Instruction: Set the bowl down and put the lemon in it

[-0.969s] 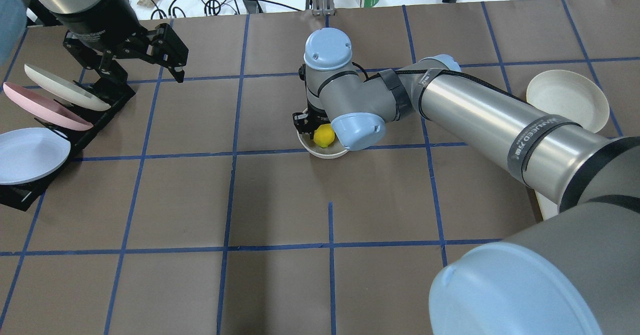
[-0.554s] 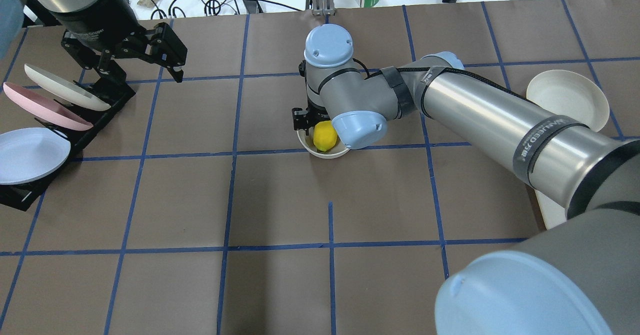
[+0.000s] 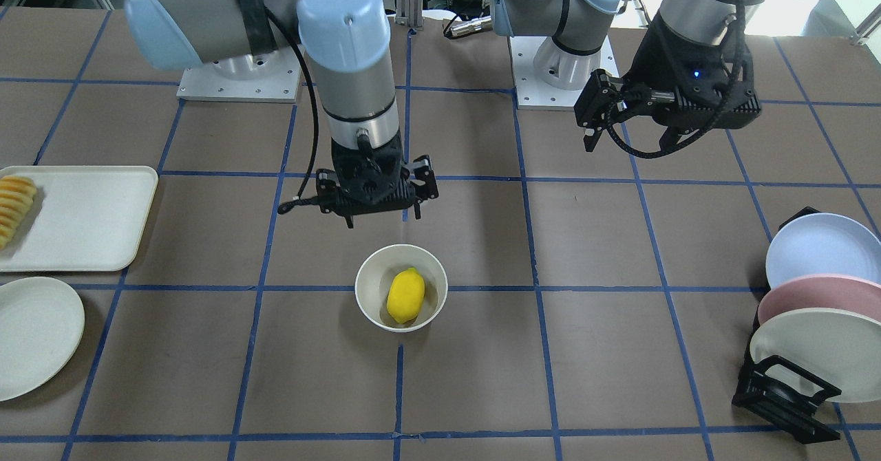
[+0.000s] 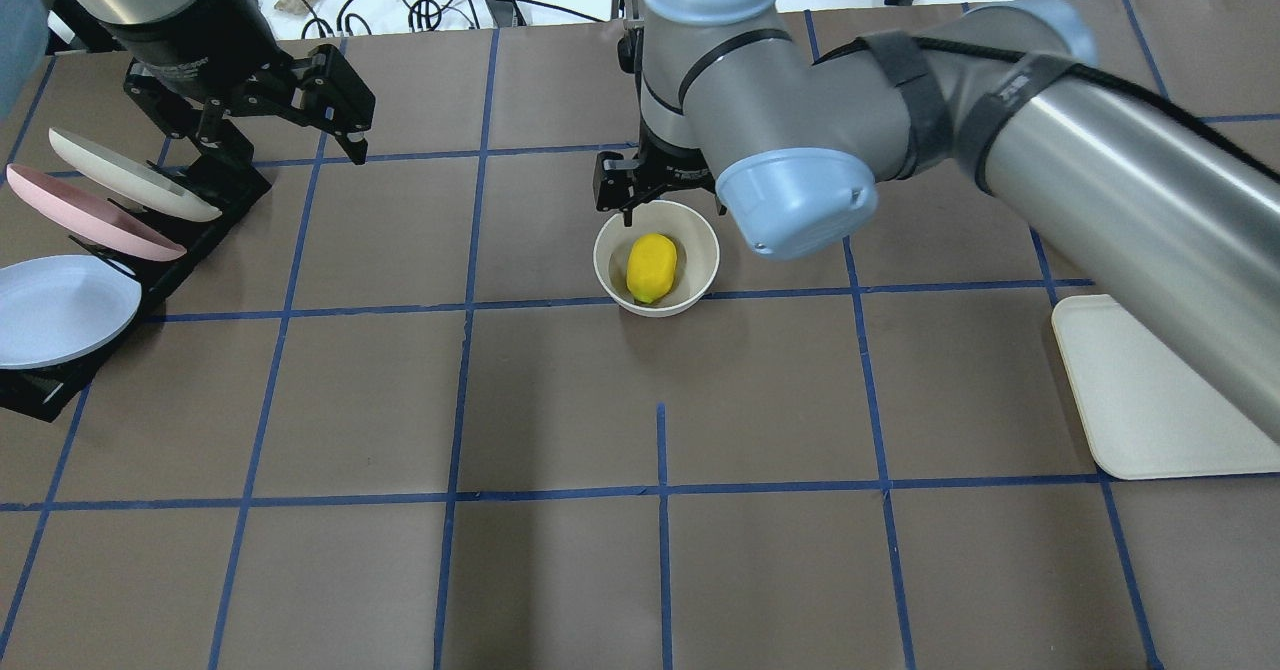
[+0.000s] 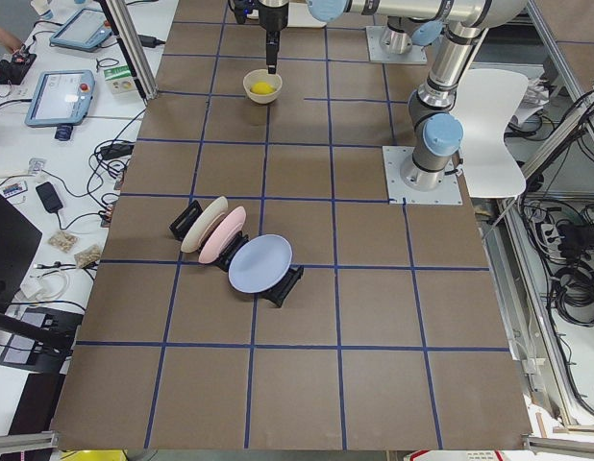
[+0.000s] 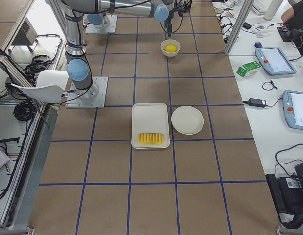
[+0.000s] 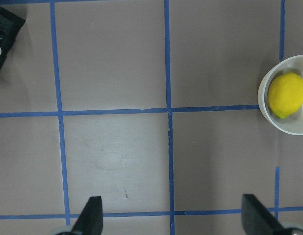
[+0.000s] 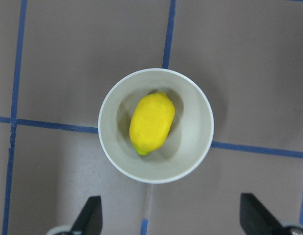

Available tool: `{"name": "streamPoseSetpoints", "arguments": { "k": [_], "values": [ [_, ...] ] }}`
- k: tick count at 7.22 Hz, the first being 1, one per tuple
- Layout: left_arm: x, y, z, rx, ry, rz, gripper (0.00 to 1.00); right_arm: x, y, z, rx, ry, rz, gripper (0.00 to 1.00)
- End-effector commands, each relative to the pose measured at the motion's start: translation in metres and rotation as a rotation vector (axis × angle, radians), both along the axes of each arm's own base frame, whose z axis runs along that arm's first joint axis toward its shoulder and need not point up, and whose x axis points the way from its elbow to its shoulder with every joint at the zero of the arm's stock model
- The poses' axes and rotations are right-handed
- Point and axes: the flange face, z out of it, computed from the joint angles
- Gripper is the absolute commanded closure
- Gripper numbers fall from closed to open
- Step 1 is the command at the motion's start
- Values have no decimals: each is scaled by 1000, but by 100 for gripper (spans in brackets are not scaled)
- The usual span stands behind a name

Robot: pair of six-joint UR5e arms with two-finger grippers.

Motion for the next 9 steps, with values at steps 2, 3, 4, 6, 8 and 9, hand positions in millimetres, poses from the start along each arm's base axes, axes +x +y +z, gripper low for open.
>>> {"name": "streamPoseSetpoints", "arguments": {
  "k": [2,3,4,6,8,9],
  "values": [
    [0,0,0,-1,-2,0,0,-73,34,87,-23,-3,-110,0],
    [0,-1,0,1,0,0,0,-102,32,95,-9,4,-158,0],
    [0,-1,0,1,0,0,0,-129,26,95,14,19,-130,0],
    [0,-1,0,1,2,0,0,-156,25,101,1,37,-124,0],
    [0,-1,0,-1,5,0,0,-156,26,101,3,34,-124,0],
    [0,-1,-1,0,5,0,0,-156,25,101,2,35,-124,0]
  ]
}}
